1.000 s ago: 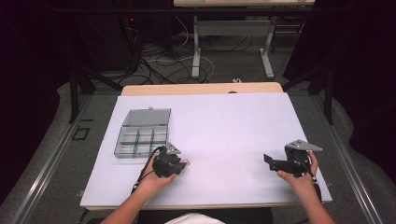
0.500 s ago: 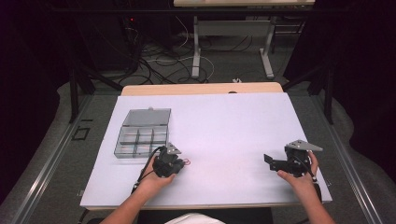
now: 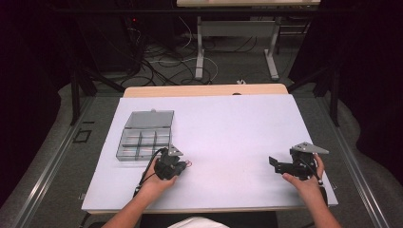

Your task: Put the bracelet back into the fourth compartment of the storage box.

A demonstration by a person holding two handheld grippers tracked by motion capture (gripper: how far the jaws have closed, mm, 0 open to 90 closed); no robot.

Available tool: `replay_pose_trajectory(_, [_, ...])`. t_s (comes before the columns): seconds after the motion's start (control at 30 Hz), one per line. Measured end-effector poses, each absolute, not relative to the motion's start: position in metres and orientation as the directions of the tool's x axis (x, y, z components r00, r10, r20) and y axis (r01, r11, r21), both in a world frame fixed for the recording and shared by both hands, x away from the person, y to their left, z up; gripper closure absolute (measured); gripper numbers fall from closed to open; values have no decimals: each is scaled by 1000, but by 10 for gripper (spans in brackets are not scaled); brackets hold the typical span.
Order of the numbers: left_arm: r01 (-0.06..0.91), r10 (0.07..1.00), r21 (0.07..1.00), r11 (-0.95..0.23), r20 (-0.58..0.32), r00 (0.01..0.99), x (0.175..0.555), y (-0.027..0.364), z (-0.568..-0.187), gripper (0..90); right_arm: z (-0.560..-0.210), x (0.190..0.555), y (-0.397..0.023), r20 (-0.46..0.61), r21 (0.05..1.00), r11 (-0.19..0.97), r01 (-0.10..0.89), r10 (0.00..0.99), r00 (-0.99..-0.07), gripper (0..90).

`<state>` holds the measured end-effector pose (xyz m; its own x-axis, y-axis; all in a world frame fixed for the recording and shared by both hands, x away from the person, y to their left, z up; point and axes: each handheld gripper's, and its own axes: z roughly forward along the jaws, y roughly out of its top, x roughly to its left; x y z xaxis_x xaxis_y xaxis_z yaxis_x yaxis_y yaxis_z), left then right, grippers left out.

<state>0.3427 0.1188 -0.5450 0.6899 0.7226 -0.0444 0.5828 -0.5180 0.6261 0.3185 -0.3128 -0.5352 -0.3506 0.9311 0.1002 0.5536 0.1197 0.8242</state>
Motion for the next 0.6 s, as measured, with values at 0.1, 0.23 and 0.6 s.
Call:
replay_pose_trajectory(0.1, [587, 730, 637, -500, -55, 681, 342, 121, -543, 871, -535, 319, -314, 96, 825, 123, 551, 931, -352, 78])
replay_pose_trajectory(0.23, [584, 735, 649, -488, -55, 676, 342, 124, -540, 872, -536, 319, -314, 96, 827, 118, 549, 934, -345, 80])
replay_pose_trajectory(0.6, [582, 752, 677, -451, -63, 656, 343, 135, -530, 872, -535, 319, -314, 105, 825, 112, 554, 933, -344, 85])
